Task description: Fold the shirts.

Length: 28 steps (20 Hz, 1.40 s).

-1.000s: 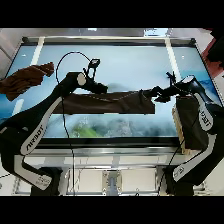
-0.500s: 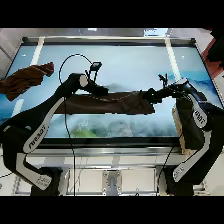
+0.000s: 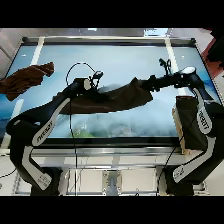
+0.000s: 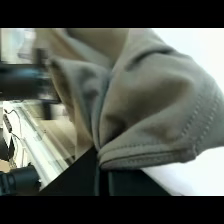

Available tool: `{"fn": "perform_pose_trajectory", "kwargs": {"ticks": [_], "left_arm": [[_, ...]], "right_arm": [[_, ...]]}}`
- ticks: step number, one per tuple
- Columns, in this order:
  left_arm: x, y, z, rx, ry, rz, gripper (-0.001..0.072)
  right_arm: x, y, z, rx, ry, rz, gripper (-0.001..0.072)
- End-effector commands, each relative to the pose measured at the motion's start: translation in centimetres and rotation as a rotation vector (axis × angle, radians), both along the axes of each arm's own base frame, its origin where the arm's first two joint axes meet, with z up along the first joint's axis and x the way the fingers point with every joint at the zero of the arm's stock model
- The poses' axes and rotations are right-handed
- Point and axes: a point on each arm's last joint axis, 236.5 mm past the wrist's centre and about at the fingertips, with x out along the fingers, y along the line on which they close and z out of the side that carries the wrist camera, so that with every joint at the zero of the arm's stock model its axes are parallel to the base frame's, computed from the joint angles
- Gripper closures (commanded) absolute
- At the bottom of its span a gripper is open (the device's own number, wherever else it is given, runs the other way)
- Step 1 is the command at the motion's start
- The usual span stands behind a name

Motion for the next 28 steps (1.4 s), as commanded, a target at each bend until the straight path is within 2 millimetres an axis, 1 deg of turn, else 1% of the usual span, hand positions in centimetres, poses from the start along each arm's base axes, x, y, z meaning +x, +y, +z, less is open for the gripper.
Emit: {"fn": "perform_pose_trajectory", "kwargs": {"ticks": [1,3,4,5,6,7,8,10,11,13,15,16,17,19,21,22,23,24,25,26,28], "left_arm": [[0.2,0.1,-1.0,0.006,0.004,0.004,0.0697],[0.7,0.1,-0.3,0.006,-0.006,0.002,0.0697],[1.1,0.3,0.3,0.011,-0.013,-0.003,0.0696],[1.8,1.1,1.3,0.036,-0.027,-0.012,0.0697],[2.6,2.5,2.4,0.077,-0.044,-0.021,0.0697],[3.8,4.9,4.0,0.148,-0.070,-0.022,0.0697],[4.9,7.8,5.7,0.230,-0.095,-0.005,0.0697],[6.7,15.2,10.0,0.405,-0.148,0.072,0.0697],[7.1,18.5,12.1,0.456,-0.165,0.121,0.0697],[7.1,23.4,15.2,0.455,-0.175,0.227,0.0697],[6.2,27.4,17.5,0.418,-0.170,0.335,0.0697],[5.7,28.7,18.4,0.400,-0.169,0.371,0.0697],[5.4,29.7,19.0,0.371,-0.168,0.401,0.0696],[4.9,30.4,19.8,0.316,-0.164,0.435,0.0696],[4.8,29.9,19.9,0.263,-0.154,0.438,0.0697],[4.9,29.5,20.0,0.246,-0.154,0.426,0.0697],[4.9,28.9,20.0,0.225,-0.154,0.408,0.0697],[4.9,28.3,20.0,0.204,-0.154,0.395,0.0697],[5.0,27.9,20.1,0.188,-0.154,0.385,0.0697],[5.0,27.5,20.1,0.175,-0.154,0.379,0.0697],[5.0,27.3,20.1,0.166,-0.152,0.375,0.0696]], "right_arm": [[-0.3,3.1,6.2,0.027,-0.080,0.029,0.0682],[-0.7,6.4,7.9,0.032,-0.103,0.063,0.0683],[-1.0,8.3,8.7,0.036,-0.124,0.079,0.0682],[-1.0,10.1,9.3,0.038,-0.145,0.087,0.0682],[-1.1,11.9,9.8,0.038,-0.167,0.089,0.0683],[-1.0,13.4,10.1,0.037,-0.183,0.076,0.0683],[-0.7,15.1,10.7,0.047,-0.201,0.055,0.0683],[0.4,18.1,11.8,0.084,-0.238,-0.020,0.0684],[1.0,19.6,12.2,0.102,-0.261,-0.065,0.0684],[2.0,23.0,12.8,0.140,-0.312,-0.140,0.0684],[2.3,26.0,11.7,0.165,-0.301,-0.193,0.0685],[2.1,27.9,10.5,0.186,-0.267,-0.212,0.0685],[1.6,29.9,9.2,0.214,-0.222,-0.223,0.0685],[0.7,33.5,6.6,0.260,-0.144,-0.258,0.0684],[-0.1,36.7,4.1,0.289,-0.124,-0.301,0.0683],[-0.4,37.9,3.3,0.304,-0.111,-0.325,0.0682],[-0.8,38.8,2.6,0.319,-0.094,-0.356,0.0579],[-0.6,39.1,2.4,0.329,-0.081,-0.402,0.0301],[-0.1,39.0,2.4,0.338,-0.072,-0.454,0.0087],[0.3,38.7,2.8,0.341,-0.083,-0.471,0.0087],[2.5,37.1,3.9,0.353,-0.113,-0.505,0.0091]]}}
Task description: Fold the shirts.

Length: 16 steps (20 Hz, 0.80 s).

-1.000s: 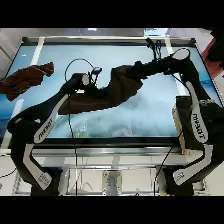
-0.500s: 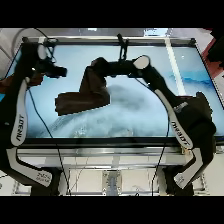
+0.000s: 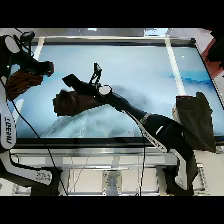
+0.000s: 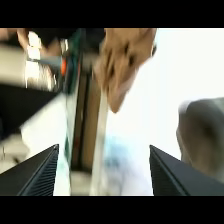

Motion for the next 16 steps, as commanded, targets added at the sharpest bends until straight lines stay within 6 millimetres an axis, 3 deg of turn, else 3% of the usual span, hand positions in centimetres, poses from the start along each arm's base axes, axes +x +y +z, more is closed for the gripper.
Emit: {"fn": "perform_pose_trajectory", "kwargs": {"ticks": [1,4,6,9,11,13,16], "left_arm": [[-0.1,-0.8,0.2,-0.037,-0.004,-0.020,0.0697],[-0.2,-0.8,0.2,-0.029,0.001,-0.036,0.0697],[-0.2,-0.7,0.2,-0.028,-0.001,-0.037,0.0697],[0.1,-0.7,0.3,-0.028,-0.011,-0.035,0.0696],[0.4,-0.7,0.4,-0.028,-0.025,-0.033,0.0696],[0.5,-0.7,0.5,-0.029,-0.034,-0.029,0.0696],[0.5,-0.8,0.5,-0.041,-0.032,-0.014,0.0696]], "right_arm": [[3.1,-2.1,0.4,0.000,-0.029,-0.091,0.0091],[5.7,-6.7,-0.3,-0.091,-0.088,0.011,0.0093],[7.3,-11.4,-2.2,-0.168,-0.062,0.081,0.0098],[8.1,-18.5,-6.5,-0.298,0.100,0.113,0.0097],[7.7,-22.1,-10.0,-0.434,0.197,0.116,0.0097],[6.7,-23.0,-12.5,-0.501,0.243,0.153,0.0097],[5.7,-21.8,-15.3,-0.463,0.314,0.185,0.0097]]}}
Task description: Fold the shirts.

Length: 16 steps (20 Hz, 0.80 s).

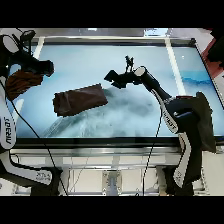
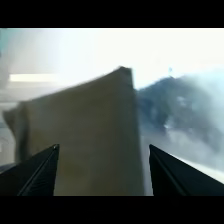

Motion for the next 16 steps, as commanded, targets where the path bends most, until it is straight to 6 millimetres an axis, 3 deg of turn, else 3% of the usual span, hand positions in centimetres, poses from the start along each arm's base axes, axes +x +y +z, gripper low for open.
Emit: {"fn": "perform_pose_trajectory", "kwargs": {"ticks": [1,6,8,13,16], "left_arm": [[0.2,-0.2,0.1,-0.017,-0.006,0.015,0.0696],[0.3,-0.9,0.3,-0.048,-0.012,0.005,0.0696],[0.3,-1.1,0.3,-0.054,-0.014,0.001,0.0697],[0.3,-1.1,0.3,-0.045,-0.015,-0.017,0.0696],[0.2,-1.1,0.3,-0.041,-0.013,-0.025,0.0696]], "right_arm": [[-1.7,-0.2,-4.2,-0.016,0.136,0.020,0.0097],[-3.1,4.0,-5.5,0.166,0.231,0.031,0.0115],[-3.7,5.6,-5.7,0.192,0.230,0.046,0.0207],[-5.2,9.0,-5.7,0.199,0.197,0.081,0.0207],[-4.6,10.9,-4.4,0.274,0.194,0.022,0.0206]]}}
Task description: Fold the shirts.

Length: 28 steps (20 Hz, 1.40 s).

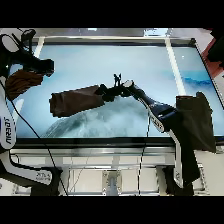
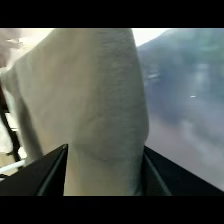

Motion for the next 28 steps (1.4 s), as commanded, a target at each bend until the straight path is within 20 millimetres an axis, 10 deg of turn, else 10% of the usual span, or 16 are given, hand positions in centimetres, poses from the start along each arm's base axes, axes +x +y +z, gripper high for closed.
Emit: {"fn": "perform_pose_trajectory", "kwargs": {"ticks": [1,2,4,7,9,10,17,20,24,28], "left_arm": [[0.0,0.0,0.0,0.008,-0.001,-0.018,0.0697],[-0.1,0.0,0.0,0.010,-0.002,-0.023,0.0697],[0.0,0.0,0.0,0.013,-0.003,-0.028,0.0696],[-0.1,0.0,0.0,0.013,-0.003,-0.028,0.0696],[-0.1,0.0,0.0,0.013,-0.002,-0.028,0.0696],[-0.1,0.0,0.0,0.013,-0.002,-0.028,0.0697],[0.0,0.0,0.0,0.013,-0.003,-0.028,0.0696],[-0.1,0.0,0.0,0.013,-0.003,-0.028,0.0696],[-0.1,0.0,0.0,0.015,-0.003,-0.031,0.0696],[-0.1,0.0,0.0,0.015,-0.003,-0.031,0.0697]], "right_arm": [[1.1,2.2,1.6,0.088,0.004,-0.093,0.0210],[1.7,2.4,2.1,0.113,-0.005,-0.123,0.0287],[2.3,2.5,2.9,0.133,-0.069,-0.121,0.0679],[1.8,2.7,2.8,0.129,-0.064,-0.096,0.0585],[0.7,2.9,2.6,0.126,-0.055,-0.050,0.0132],[0.3,2.9,2.5,0.123,-0.049,-0.032,0.0121],[-2.3,3.1,-0.3,0.021,0.053,0.015,0.0197],[-1.7,3.5,-0.1,0.030,0.032,-0.012,0.0679],[1.1,3.2,4.4,0.200,-0.061,-0.059,0.0682],[4.4,-2.5,10.2,0.199,-0.221,-0.059,0.0683]]}}
